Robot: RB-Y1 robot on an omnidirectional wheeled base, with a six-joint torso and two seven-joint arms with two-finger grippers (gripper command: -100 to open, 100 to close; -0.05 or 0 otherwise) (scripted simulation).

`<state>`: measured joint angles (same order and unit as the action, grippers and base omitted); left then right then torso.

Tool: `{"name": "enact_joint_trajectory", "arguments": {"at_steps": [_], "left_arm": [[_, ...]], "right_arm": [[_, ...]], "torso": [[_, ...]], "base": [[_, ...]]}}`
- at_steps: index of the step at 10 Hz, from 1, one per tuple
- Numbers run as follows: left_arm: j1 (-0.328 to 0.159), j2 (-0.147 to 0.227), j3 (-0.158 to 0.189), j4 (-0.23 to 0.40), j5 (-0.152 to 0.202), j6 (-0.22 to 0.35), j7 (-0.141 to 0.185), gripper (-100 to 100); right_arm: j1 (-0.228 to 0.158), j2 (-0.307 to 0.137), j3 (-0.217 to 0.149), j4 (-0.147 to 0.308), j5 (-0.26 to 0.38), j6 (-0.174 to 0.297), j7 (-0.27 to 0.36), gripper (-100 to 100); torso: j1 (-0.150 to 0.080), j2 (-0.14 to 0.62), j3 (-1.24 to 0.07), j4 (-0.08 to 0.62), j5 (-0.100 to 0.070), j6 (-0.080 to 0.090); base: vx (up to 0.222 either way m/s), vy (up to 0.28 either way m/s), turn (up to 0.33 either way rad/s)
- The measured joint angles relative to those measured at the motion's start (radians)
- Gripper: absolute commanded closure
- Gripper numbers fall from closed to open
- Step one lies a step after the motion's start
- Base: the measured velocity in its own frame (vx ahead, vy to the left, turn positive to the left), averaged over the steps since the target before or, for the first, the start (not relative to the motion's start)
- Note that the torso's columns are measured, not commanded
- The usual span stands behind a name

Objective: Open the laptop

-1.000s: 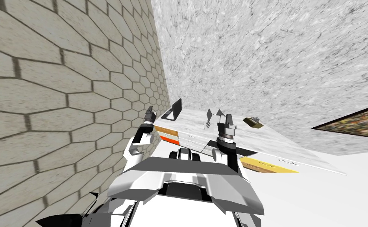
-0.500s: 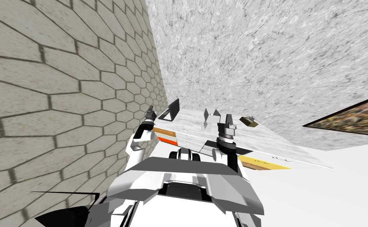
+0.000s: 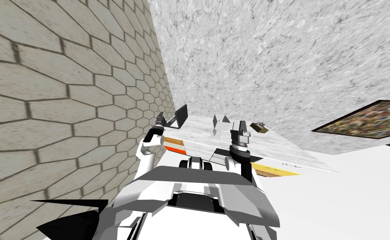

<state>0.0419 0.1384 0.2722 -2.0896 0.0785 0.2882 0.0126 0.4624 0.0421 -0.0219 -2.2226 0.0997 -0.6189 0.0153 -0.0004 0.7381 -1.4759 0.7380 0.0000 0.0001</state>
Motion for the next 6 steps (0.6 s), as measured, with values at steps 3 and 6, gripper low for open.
{"name": "enact_joint_trajectory", "arguments": {"at_steps": [3, 6], "left_arm": [[-0.043, -0.007, 0.019, 0.026, 0.004, 0.069, 0.002, -100], [-0.085, -0.011, 0.038, 0.051, 0.009, 0.133, 0.004, -100]], "right_arm": [[0.000, 0.000, 0.000, 0.000, 0.000, 0.000, 0.000, 0], [0.000, 0.000, 0.000, 0.000, 0.000, 0.000, 0.000, 0]], "torso": [[0.001, 0.000, 0.000, 0.000, 0.000, 0.000], [0.001, 0.000, 0.000, 0.000, 0.000, 0.000]], "base": [[0.021, -0.045, -0.041], [0.020, -0.043, -0.044]]}}
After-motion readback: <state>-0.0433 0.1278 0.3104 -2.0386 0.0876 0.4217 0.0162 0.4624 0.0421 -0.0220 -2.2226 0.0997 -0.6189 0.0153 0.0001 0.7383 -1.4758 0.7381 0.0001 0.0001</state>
